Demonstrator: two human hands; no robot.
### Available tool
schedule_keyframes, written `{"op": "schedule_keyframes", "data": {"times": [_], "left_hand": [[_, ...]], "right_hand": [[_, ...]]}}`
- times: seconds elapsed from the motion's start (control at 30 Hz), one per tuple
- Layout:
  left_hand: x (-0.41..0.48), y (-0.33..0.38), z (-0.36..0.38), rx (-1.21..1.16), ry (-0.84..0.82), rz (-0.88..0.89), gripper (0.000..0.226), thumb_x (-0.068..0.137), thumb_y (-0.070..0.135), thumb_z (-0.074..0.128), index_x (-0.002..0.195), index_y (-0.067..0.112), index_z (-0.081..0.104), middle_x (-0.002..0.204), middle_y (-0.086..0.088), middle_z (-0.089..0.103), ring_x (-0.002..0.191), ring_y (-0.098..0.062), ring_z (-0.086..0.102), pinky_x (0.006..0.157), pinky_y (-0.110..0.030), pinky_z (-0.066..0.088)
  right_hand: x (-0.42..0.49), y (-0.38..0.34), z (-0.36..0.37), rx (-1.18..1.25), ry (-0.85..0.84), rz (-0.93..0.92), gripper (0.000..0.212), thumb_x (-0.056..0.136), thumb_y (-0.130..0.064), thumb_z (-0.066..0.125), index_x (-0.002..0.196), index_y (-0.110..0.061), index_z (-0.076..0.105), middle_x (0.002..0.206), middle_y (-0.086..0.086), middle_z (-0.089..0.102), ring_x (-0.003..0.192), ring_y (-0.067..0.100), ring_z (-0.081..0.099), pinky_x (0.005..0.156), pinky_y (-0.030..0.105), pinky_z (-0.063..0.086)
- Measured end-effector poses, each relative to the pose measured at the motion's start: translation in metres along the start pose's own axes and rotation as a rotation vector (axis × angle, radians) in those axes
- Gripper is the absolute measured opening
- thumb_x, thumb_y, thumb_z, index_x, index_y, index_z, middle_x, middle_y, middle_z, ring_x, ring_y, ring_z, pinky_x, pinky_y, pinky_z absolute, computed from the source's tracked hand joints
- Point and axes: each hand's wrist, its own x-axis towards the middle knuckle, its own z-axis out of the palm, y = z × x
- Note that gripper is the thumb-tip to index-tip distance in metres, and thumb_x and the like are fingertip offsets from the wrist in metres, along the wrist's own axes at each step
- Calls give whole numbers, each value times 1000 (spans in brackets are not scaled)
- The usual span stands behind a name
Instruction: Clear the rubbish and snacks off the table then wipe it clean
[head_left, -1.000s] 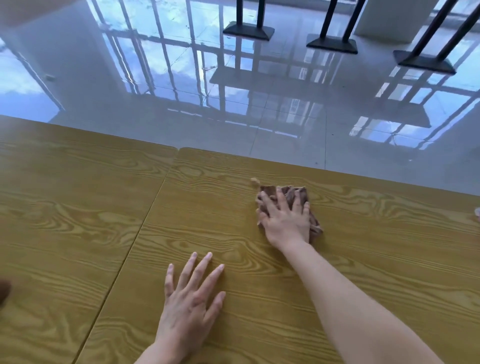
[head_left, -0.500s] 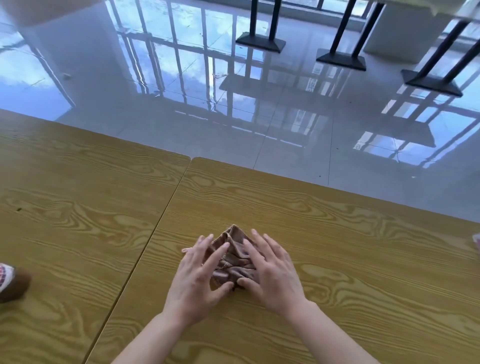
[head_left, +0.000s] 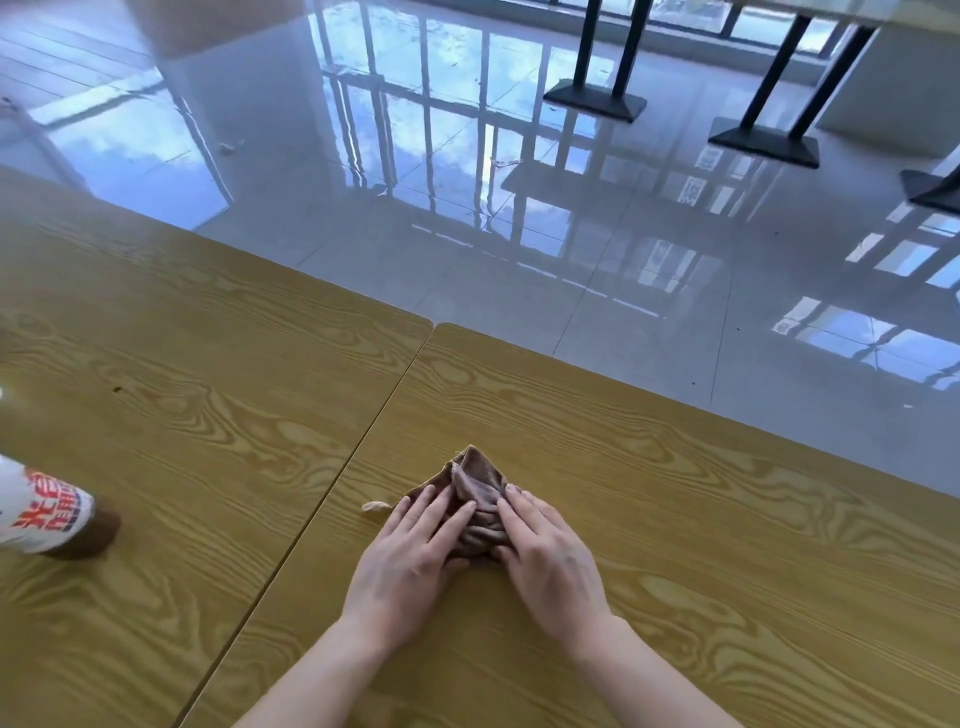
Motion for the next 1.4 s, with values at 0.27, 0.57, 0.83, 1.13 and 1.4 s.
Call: {"op": "schedule_keyframes", "data": {"times": [0.27, 0.57, 0.83, 1.13, 1.4], "left_hand": [[62, -44, -1, -84, -23, -2, 56, 99, 22, 51, 152, 27, 32, 162, -1, 23, 150, -20, 16, 123, -34, 10], [118, -67, 0, -143, -17, -38, 53, 102, 19, 45, 152, 25, 29, 163, -4, 20, 151, -22, 11, 123, -36, 7], [133, -77, 4, -171, 41, 14, 51, 102, 16, 41, 151, 26, 33, 162, -2, 23, 151, -17, 10, 123, -33, 3], [135, -78, -6, -39, -114, 5, 57, 103, 36, 35, 155, 33, 14, 165, 4, 6, 151, -11, -6, 122, -32, -5], [120, -58, -35, 143, -152, -86, 71, 95, 64, 27, 156, 29, 11, 166, -3, 3, 152, -20, -5, 122, -47, -5]], "right_hand": [[66, 1, 14, 11, -18, 57, 54, 98, -19, 54, 150, -21, 40, 156, 5, 38, 146, 21, 32, 119, 32, 28], [124, 9, 19, 29, 26, 116, 50, 103, -15, 44, 151, -21, 36, 159, 2, 32, 148, 18, 26, 119, 29, 22], [136, 11, 24, 42, 68, 157, 49, 103, -13, 42, 151, -21, 38, 160, 0, 32, 149, 16, 23, 118, 28, 23], [142, 10, 9, 122, -76, 196, 53, 102, -24, 46, 153, -26, 32, 163, -2, 23, 150, 17, 15, 122, 30, 15], [101, 15, -32, 207, -57, 216, 59, 97, -32, 58, 151, -27, 36, 162, -1, 26, 150, 20, 16, 122, 33, 15]]}}
